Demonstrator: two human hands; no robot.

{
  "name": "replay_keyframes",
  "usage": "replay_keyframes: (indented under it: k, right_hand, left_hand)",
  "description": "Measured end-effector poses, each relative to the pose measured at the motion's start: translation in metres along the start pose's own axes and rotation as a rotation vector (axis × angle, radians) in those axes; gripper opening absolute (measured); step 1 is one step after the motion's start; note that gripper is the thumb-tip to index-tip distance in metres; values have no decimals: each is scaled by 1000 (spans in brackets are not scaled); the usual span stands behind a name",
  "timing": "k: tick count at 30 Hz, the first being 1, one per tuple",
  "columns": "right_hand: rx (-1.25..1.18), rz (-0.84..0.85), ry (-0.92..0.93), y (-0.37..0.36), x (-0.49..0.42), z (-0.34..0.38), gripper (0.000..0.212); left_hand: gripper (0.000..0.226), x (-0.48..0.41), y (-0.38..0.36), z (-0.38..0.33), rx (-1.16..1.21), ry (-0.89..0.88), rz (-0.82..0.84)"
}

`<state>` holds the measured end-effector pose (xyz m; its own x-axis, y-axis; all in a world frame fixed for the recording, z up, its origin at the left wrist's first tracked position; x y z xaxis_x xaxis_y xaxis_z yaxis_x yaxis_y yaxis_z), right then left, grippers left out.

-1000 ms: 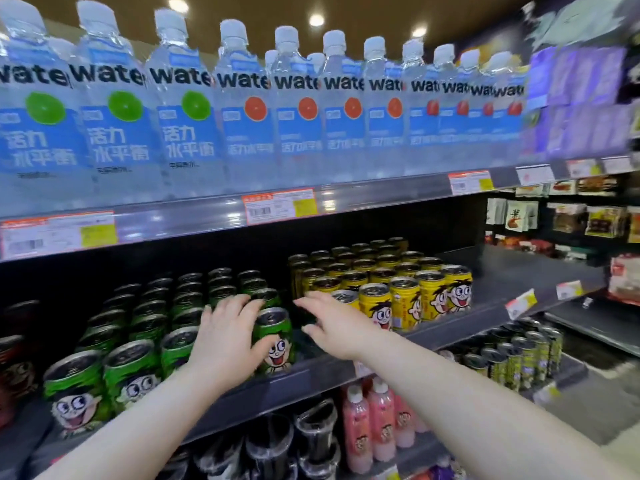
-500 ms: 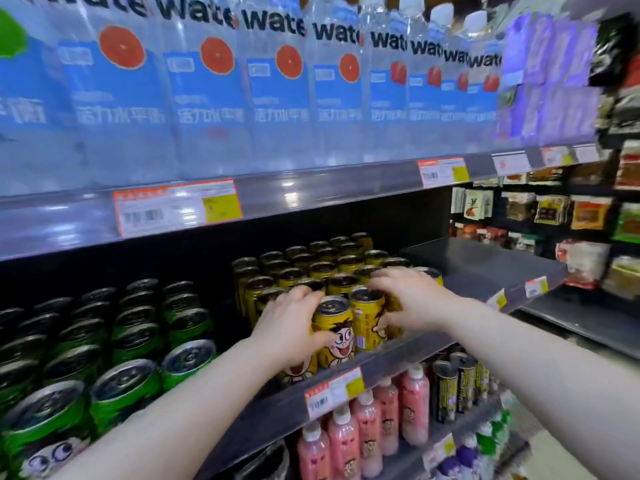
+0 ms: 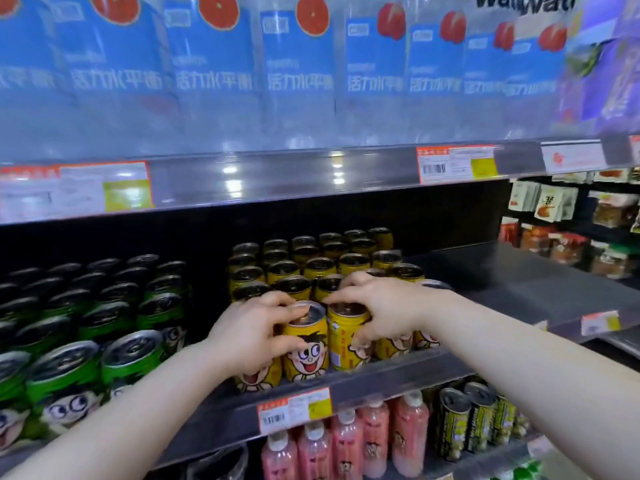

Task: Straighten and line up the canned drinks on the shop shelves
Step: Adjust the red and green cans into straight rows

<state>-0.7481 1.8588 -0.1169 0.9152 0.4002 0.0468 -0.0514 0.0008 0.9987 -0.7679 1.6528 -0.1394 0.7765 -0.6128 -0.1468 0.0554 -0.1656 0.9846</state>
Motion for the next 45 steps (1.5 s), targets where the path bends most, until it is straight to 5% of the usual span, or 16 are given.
replay_keyframes:
  k: [3, 7, 12, 17, 21, 34, 39, 45]
  right_hand:
    - [52, -32, 24, 0, -5, -4, 82]
    - [118, -75, 42, -2, -7, -4, 85]
    - [-24, -125, 37, 16, 14, -33, 83]
    - [-26, -50, -129, 26, 45, -92, 65]
    - [-39, -27, -158, 3, 58, -103, 75]
    - [3, -93, -119, 1, 56, -95, 77]
    - [-45, -136, 61, -5, 49, -76, 65]
    - [-49, -154, 74, -5, 42, -73, 54]
  left_hand:
    - [96, 2, 1, -1, 34, 43, -2]
    - [64, 3, 4, -9, 59, 121, 32]
    - [81, -7, 10, -43, -62, 205, -20]
    - [80, -31, -1, -89, -63, 191, -67]
    - [71, -40, -13, -95, -115, 229, -20]
    - [65, -37, -16, -96, -193, 217, -53]
    - [82, -21, -13, -92, -237, 356, -106]
    - [81, -1, -17, -74, -253, 460, -54]
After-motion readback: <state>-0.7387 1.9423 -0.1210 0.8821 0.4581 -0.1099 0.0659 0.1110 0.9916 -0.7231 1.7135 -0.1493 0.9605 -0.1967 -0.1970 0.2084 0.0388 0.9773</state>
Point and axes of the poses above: each hand's wrist, its own x-axis away from the middle knuckle, its own y-axis out of the back of the hand, z = x × y, the point moved 2 cm from there along -x, towards the middle knuckle, and after that the axes turned 2 degrees about z, right-handed, at the moved point
